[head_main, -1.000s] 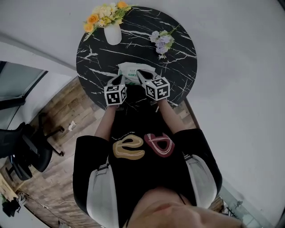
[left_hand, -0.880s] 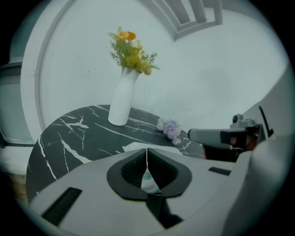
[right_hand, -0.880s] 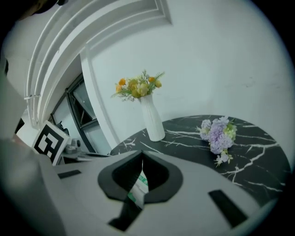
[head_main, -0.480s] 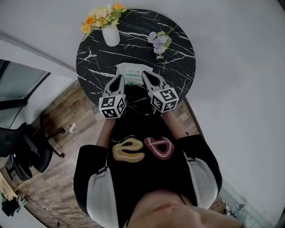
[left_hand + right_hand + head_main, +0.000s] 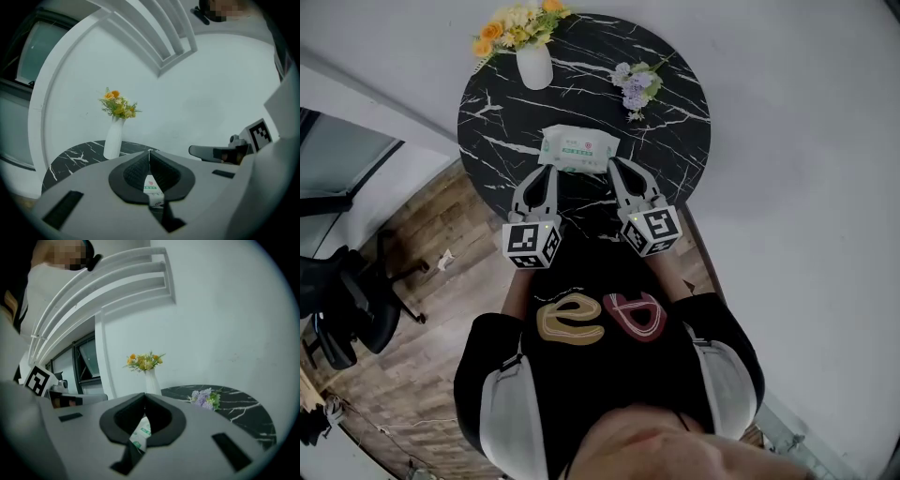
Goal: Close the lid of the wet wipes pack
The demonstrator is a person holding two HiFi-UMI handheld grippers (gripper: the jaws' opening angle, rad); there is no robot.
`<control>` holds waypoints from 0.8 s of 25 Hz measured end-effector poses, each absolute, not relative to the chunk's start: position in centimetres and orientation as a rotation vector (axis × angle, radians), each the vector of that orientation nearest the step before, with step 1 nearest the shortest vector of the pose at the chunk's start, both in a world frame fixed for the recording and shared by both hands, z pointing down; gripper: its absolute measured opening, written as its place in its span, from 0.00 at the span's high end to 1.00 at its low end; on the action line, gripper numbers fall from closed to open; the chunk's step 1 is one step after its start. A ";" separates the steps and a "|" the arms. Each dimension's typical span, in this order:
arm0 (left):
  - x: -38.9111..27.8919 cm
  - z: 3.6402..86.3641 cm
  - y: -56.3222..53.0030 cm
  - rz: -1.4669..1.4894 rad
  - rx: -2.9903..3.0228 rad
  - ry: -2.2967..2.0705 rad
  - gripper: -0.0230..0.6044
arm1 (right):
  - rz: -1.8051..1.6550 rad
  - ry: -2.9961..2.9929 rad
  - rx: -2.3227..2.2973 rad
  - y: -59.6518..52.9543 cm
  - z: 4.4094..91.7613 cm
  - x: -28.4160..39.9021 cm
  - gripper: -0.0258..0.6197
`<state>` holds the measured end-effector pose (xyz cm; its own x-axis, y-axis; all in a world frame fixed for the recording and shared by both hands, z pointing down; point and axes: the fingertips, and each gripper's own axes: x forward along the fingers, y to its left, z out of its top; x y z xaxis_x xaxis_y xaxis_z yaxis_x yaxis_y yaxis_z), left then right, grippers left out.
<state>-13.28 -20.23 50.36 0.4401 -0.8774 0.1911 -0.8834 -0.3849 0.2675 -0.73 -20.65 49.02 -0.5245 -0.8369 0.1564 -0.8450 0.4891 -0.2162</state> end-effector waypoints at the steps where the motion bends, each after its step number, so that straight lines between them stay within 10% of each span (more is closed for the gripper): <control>1: -13.2 50.0 -20.1 0.018 2.387 -1.515 0.93 | 0.378 -2.687 1.509 -20.5 48.7 -0.7 0.94; 20: -13.1 49.3 -18.5 0.029 2.427 -1.590 0.93 | 0.200 -2.656 1.435 -19.1 48.6 0.1 0.94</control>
<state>-13.13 -18.46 49.29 0.4078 -0.9012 0.1466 -0.9060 -0.3794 0.1876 0.06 -19.11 48.62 -0.5447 -0.8224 0.1641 -0.8377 0.5427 -0.0608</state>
